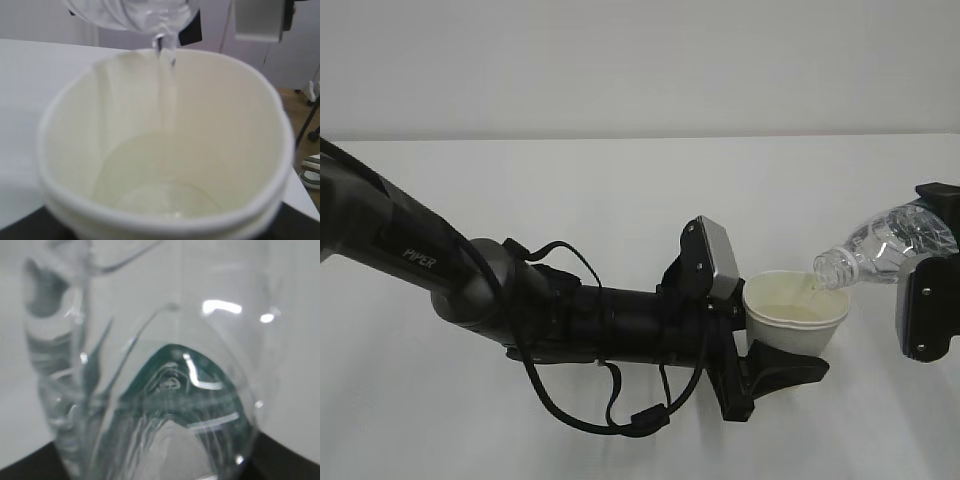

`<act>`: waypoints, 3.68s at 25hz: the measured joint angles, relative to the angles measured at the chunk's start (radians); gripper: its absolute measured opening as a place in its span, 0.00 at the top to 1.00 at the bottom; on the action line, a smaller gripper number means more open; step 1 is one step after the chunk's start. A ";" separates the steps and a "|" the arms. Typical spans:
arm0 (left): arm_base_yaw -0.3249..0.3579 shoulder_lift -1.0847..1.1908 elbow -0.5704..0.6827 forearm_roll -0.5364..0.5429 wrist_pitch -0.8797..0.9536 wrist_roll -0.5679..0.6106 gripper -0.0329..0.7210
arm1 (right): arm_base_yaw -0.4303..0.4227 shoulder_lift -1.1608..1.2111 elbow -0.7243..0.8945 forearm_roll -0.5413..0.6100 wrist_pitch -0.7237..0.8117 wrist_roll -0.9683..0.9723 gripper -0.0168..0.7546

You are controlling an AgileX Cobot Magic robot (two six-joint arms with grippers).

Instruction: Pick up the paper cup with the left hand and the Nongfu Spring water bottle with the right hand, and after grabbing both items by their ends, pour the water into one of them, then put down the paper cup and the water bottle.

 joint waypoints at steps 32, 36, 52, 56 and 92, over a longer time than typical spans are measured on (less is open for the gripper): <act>0.000 0.000 0.000 0.000 0.000 0.000 0.36 | 0.000 0.000 -0.002 -0.003 0.000 -0.013 0.45; 0.000 0.000 0.000 0.000 0.000 0.000 0.36 | 0.000 0.000 -0.002 -0.003 0.000 -0.022 0.45; 0.000 0.000 0.000 0.000 0.000 0.000 0.36 | 0.000 0.000 -0.002 -0.003 0.004 -0.032 0.45; 0.000 0.000 0.000 0.000 0.000 0.000 0.36 | 0.000 0.000 -0.002 -0.003 0.004 -0.032 0.45; 0.000 0.000 0.000 0.000 0.000 0.000 0.36 | 0.000 0.000 -0.012 -0.002 0.006 -0.036 0.45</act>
